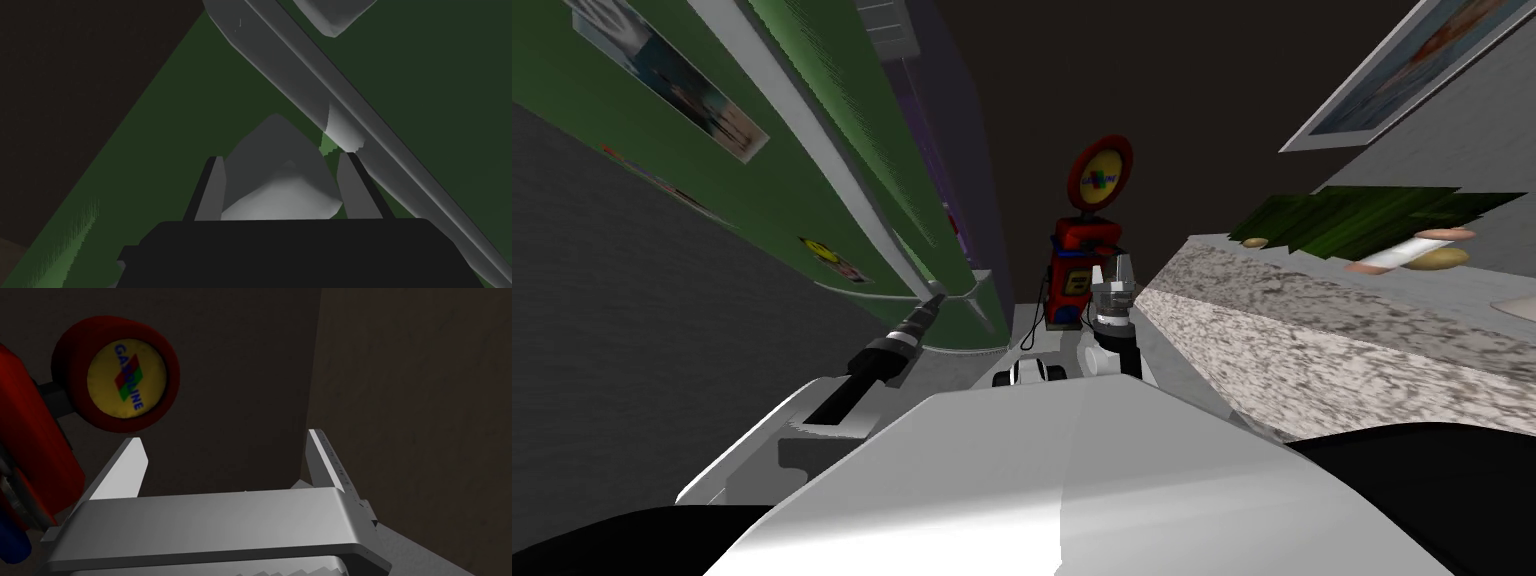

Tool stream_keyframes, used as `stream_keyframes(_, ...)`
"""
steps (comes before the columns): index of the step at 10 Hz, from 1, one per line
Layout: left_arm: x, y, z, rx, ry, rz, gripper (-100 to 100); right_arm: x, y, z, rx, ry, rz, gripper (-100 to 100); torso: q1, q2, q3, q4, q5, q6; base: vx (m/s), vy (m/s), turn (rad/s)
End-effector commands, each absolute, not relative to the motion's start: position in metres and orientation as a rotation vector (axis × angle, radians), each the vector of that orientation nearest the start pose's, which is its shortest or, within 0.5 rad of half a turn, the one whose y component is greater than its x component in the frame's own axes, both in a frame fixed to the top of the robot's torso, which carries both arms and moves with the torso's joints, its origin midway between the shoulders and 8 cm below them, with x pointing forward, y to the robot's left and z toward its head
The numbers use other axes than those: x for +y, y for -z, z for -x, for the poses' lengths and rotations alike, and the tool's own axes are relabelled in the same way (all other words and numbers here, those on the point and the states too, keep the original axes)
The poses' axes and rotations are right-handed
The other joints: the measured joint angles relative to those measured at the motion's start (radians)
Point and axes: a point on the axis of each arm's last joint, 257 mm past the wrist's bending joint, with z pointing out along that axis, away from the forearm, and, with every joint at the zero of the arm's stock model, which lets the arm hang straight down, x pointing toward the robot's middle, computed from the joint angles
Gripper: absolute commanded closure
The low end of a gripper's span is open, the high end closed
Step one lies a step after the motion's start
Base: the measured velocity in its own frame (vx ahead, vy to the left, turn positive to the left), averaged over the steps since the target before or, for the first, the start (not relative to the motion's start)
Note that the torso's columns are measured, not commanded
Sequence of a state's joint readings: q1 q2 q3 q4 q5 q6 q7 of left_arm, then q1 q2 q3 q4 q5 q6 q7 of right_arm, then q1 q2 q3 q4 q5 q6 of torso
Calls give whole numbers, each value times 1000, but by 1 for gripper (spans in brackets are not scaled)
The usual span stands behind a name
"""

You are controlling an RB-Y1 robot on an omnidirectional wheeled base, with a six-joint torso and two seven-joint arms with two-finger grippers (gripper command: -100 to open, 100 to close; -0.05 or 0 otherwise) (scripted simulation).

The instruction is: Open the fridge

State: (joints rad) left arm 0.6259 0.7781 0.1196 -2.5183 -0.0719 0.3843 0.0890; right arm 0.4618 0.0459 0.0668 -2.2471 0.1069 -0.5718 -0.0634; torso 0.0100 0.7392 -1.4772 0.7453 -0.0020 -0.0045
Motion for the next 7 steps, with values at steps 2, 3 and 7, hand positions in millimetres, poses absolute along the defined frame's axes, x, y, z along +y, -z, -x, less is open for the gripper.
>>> stream_keyframes(2,290,74,-376,1594,734,546,100,-242,-36,-345,574,-1394,-592,0,-1,-3,-4,1,-2,-2,-241,234,-85)
stream_keyframes(3,280,73,-373,1604,756,524,100,-242,-36,-345,574,-1394,-592,0,2,1,-1,2,-2,-2,-284,301,-118)
stream_keyframes(7,269,82,-365,1636,783,512,100,-242,-36,-345,574,-1394,-592,0,-8,4,1,0,-2,2,-217,172,-52)
